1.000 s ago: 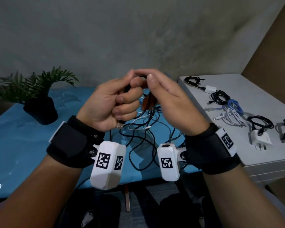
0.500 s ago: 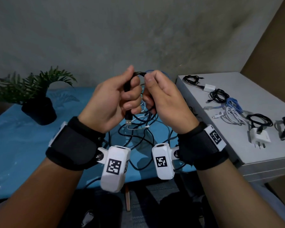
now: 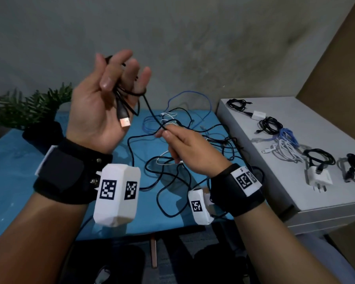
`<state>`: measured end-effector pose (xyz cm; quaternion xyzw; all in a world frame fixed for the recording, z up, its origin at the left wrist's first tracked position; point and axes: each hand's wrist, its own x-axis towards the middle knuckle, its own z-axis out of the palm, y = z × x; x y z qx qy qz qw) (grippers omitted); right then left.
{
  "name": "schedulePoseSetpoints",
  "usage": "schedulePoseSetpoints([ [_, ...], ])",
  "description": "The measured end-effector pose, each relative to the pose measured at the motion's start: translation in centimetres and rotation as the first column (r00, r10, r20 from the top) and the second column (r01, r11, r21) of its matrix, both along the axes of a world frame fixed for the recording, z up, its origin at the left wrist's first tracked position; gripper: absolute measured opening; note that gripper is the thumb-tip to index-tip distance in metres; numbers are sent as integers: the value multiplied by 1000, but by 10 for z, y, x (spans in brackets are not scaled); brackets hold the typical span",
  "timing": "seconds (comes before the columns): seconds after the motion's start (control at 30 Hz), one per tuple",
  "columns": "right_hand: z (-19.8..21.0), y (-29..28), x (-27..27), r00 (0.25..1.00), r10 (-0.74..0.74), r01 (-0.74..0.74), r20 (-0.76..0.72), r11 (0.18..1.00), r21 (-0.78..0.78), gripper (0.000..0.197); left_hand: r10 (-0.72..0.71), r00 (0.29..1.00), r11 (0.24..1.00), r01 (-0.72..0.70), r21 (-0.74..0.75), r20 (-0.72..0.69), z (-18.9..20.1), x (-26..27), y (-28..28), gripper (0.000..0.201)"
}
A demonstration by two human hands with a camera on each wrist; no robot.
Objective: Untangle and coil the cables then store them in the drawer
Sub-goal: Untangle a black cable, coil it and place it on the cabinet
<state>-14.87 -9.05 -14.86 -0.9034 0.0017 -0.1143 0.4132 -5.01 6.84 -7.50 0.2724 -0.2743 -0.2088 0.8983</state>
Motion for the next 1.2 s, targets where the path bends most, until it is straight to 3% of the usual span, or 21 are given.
schedulePoseSetpoints([
  [0.1, 3, 8, -2, 998, 49, -49, -30, 999, -20, 35, 158, 979, 972, -177, 156, 127, -3, 8, 2, 35],
  [0.17, 7, 13, -2, 999, 49, -47, 22, 994, -96, 33, 245, 880, 837, -404, 369, 408, -9, 10, -1, 32],
  [0.2, 9, 14, -2, 997, 39, -30, 61, 990, -139, 30, 206, 803, 742, -500, 445, 559, -13, 11, -2, 34],
  [0.27, 14, 12, -4, 993, -4, 22, 115, 987, -161, 22, 37, 693, 606, -588, 535, 720, -23, 12, -5, 40],
  [0.3, 18, 11, -6, 991, -22, 40, 135, 990, -133, 21, -53, 670, 562, -593, 577, 740, -24, 10, -5, 38],
  [0.37, 27, 9, -10, 980, 5, -9, 197, 1000, 15, 17, -223, 705, 530, -492, 691, 674, -20, 2, -3, 17],
  [0.47, 38, 4, -15, 942, 40, -107, 333, 977, 185, 17, -428, 740, 560, -233, 795, 519, -14, -12, -2, 33],
  [0.6, 41, 5, -16, 899, -20, -125, 438, 946, 300, 16, -524, 758, 597, 3, 802, 387, -14, -6, 3, 47],
  [0.77, 38, 8, -13, 892, -79, -31, 446, 972, 234, 15, -505, 802, 566, 29, 824, 318, -10, -4, 7, 47],
  [0.83, 38, 4, -14, 885, -93, -7, 456, 977, 213, 16, -477, 821, 607, 51, 793, 313, -10, -7, 6, 41],
  [1.0, 36, -4, -8, 905, -95, -27, 415, 961, 277, 8, -377, 921, 841, 296, 453, 100, -10, -18, -8, 29],
  [1.13, 18, -14, 2, 940, -144, 96, 308, 982, 165, 19, -529, 848, 838, 529, 132, -42, -9, -14, -9, 43],
  [1.2, 6, -13, 6, 964, -149, 128, 222, 986, 105, 24, -499, 863, 865, 501, 3, -80, -5, -11, -4, 54],
])
